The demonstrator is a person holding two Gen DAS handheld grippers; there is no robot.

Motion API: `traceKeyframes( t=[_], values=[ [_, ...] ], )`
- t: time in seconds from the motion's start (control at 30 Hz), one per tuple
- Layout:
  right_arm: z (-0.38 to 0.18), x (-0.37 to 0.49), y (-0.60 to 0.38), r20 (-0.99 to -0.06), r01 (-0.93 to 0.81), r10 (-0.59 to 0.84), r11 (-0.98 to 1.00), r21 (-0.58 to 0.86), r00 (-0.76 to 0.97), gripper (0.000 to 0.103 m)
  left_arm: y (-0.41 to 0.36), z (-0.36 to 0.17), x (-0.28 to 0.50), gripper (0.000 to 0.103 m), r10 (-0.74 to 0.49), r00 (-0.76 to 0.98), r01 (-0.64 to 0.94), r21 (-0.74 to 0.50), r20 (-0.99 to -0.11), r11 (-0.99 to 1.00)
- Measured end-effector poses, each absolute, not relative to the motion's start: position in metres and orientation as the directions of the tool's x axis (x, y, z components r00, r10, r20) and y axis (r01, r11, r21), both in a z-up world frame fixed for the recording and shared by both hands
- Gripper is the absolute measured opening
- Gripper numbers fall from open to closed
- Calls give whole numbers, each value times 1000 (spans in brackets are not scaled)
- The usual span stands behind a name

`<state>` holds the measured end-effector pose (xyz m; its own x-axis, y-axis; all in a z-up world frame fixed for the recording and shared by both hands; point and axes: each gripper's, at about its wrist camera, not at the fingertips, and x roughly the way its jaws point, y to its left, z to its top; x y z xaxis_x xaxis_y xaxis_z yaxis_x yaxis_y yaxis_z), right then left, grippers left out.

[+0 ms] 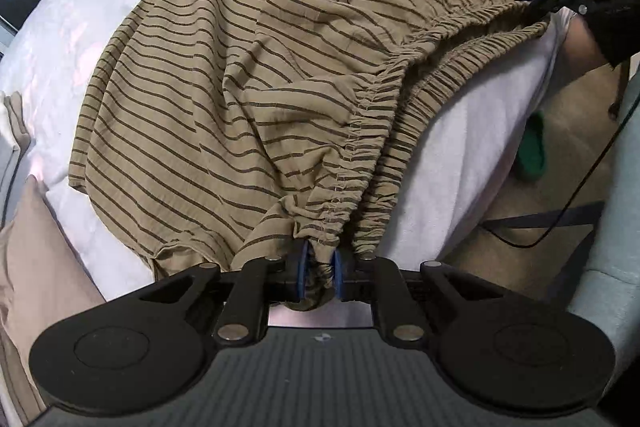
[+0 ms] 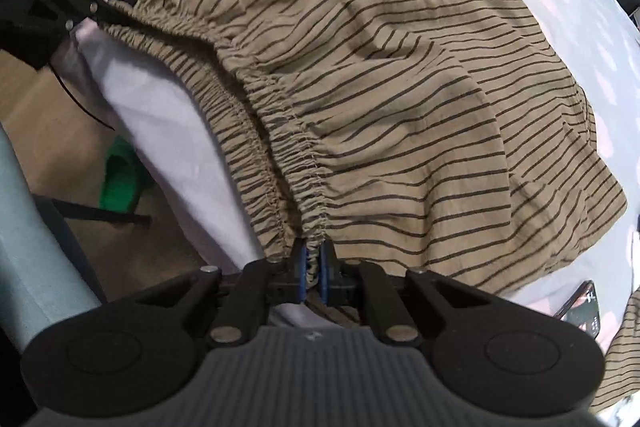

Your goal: Fold clothes

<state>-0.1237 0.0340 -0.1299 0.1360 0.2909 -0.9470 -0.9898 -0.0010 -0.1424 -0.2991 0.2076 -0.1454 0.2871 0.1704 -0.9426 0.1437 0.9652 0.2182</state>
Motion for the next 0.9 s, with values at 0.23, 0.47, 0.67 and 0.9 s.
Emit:
traceKeyframes(
  t=[0.23,0.47,0.67,0.9],
  values=[
    [-107,-124,29,-908,-987,388,41,-153,157,35,197,-127,-309,52,146,389,205,240,-910,949],
    [-95,-135,35,-834,-987,528,75,-144,162,51,181,-118,-299,53,168,491,212,305,-855,929],
    [-101,-148,44,-808,-993,579,34,-111,110,63,170,-119,-292,52,230,587,172,397,-776,902],
    [-110,-155,51,-813,-987,570,-21,-158,118,73,166,-124,-290,53,209,614,221,421,-761,880]
  ],
)
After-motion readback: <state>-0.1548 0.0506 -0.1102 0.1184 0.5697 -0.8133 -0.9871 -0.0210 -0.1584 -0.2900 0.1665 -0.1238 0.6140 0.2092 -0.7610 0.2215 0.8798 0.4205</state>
